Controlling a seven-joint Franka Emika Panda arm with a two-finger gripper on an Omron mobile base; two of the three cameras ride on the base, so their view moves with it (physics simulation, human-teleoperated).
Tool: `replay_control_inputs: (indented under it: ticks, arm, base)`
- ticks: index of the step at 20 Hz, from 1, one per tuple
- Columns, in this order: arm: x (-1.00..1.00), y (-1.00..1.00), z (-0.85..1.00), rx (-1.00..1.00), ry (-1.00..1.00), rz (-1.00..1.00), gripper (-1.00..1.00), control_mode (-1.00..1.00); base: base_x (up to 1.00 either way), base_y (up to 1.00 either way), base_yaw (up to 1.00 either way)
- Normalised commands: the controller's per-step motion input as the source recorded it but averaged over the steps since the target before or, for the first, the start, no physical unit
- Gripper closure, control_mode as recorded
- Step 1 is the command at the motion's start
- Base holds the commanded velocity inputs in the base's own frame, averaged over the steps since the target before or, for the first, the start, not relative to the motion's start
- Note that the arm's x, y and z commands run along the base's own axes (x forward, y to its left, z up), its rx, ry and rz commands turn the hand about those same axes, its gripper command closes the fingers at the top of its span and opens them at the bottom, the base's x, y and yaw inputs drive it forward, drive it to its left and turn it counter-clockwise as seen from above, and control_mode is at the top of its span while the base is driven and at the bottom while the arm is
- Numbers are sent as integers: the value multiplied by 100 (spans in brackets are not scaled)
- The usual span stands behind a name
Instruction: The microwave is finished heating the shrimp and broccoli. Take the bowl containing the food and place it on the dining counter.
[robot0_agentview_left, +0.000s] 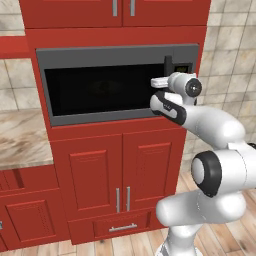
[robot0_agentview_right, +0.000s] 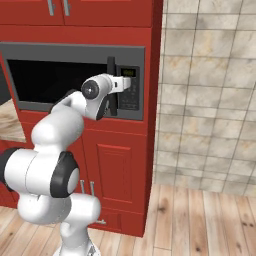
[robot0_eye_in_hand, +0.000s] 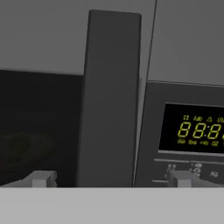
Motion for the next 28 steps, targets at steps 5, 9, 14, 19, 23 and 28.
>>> replay_control_inputs:
  ticks: [5, 9, 14, 19, 23, 28]
  arm:
    - [10, -3, 0, 0, 1, 1, 100, -100]
    - [0, 0, 0, 0, 0, 0, 100, -100]
    - [-32, 0, 0, 0, 0, 0, 100, -100]
    - [-72, 24, 17, 0, 0, 0, 100, -100]
    - [-92, 51, 52, 0, 0, 0, 100, -100]
    - [-100, 78, 72, -1, -2, 0, 100, -100]
  base:
    - [0, 0, 0]
    - [0, 0, 0]
    - [0, 0, 0]
    - [0, 0, 0]
    - [0, 0, 0]
    - [0, 0, 0]
